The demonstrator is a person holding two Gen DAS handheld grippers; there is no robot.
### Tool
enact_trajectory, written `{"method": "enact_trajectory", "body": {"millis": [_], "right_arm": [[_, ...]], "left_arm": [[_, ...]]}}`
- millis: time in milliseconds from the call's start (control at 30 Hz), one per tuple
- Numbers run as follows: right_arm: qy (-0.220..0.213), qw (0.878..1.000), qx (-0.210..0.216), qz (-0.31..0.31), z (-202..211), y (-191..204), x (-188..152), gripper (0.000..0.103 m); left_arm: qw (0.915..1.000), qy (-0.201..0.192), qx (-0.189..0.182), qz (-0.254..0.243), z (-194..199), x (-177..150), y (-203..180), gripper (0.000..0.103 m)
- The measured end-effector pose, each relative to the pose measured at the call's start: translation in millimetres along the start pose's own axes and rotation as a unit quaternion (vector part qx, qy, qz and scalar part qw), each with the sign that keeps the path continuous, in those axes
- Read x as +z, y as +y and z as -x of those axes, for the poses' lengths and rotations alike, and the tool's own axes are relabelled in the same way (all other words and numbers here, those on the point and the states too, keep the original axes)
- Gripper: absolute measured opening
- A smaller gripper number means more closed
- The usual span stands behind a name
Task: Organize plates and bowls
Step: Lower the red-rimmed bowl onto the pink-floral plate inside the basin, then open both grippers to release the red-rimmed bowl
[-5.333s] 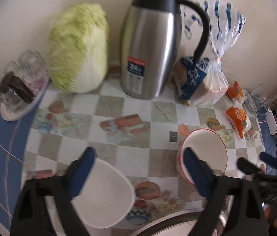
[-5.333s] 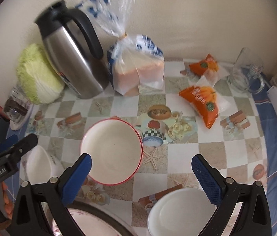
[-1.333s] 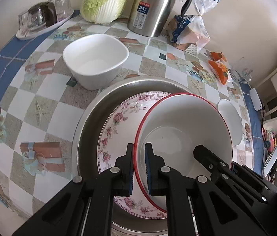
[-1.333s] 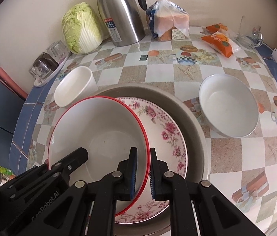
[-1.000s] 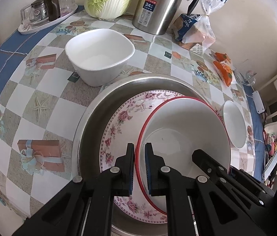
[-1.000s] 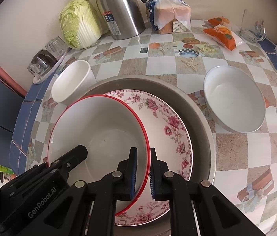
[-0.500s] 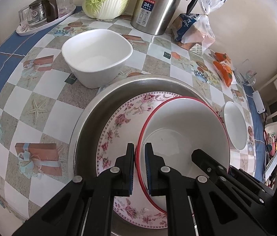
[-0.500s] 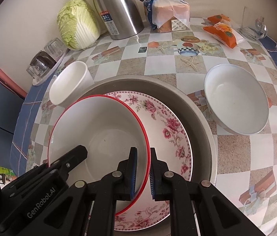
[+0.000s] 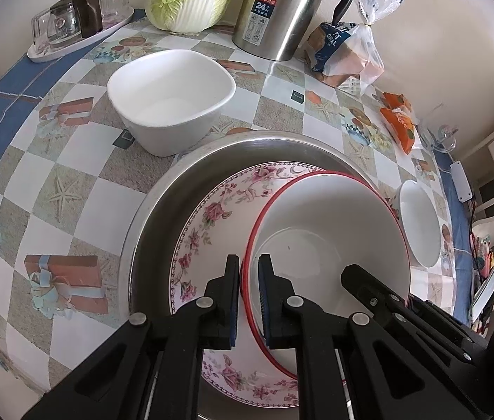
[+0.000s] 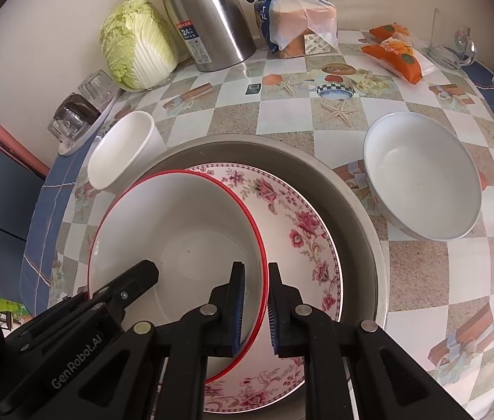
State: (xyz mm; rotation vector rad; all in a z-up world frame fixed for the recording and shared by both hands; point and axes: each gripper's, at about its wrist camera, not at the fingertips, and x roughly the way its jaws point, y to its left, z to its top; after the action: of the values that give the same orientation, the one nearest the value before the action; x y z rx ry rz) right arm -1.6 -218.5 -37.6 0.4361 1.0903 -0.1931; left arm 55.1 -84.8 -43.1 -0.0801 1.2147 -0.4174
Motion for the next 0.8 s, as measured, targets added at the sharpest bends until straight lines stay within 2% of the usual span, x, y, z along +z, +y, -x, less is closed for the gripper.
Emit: {"method": "enact_trajectory", "body": {"millis": [200, 533, 567, 633, 667, 700, 733, 767, 800], "right_arm": [[-0.003, 1.0, 0.006, -0.009, 1.6, -3.0, 0.7, 0.015], [-0.045, 0.999, 0.0, -0.005, 31.9, -5.8, 6.7, 0.015], [-0.05, 0.999, -0.001, -0.005, 35.8, -5.5, 6.8, 0.02], [-0.06, 0.998, 0.0, -0.003, 42.6, -4.7, 6.7, 0.028], [-0.063, 0.998, -0.001, -0.002, 45.6, -4.1, 6.4, 0.033], [-0.067, 0.998, -0.002, 0.0, 48.7, -3.5, 6.0, 0.041], [-0.071, 0.997, -0.004, 0.002, 52.5, -2.4, 5.9, 0.047], [-0.073, 0.997, -0.006, 0.003, 54.2, -2.1, 5.9, 0.059], [-0.078, 0.997, -0.009, 0.003, 57.2, -1.6, 5.5, 0.063]], "left_arm": [[1.0, 0.001, -0.006, 0.006, 1.0, 0.0, 0.7, 0.011], [0.9991, -0.041, 0.002, -0.006, 30.7, 2.2, 0.2, 0.012], [0.999, -0.044, 0.002, -0.008, 33.1, 1.8, -0.2, 0.015], [0.9986, -0.051, -0.001, -0.011, 39.0, 0.5, -1.3, 0.032], [0.9984, -0.055, -0.003, -0.012, 42.5, 0.0, -1.3, 0.046], [0.9981, -0.061, -0.005, -0.013, 46.3, -1.3, -1.4, 0.055], [0.9977, -0.066, -0.007, -0.014, 49.8, -2.3, -1.5, 0.059], [0.9975, -0.07, -0.003, -0.014, 52.6, -2.9, -1.1, 0.064], [0.9973, -0.073, 0.004, -0.012, 54.9, -2.8, 0.3, 0.072]]}}
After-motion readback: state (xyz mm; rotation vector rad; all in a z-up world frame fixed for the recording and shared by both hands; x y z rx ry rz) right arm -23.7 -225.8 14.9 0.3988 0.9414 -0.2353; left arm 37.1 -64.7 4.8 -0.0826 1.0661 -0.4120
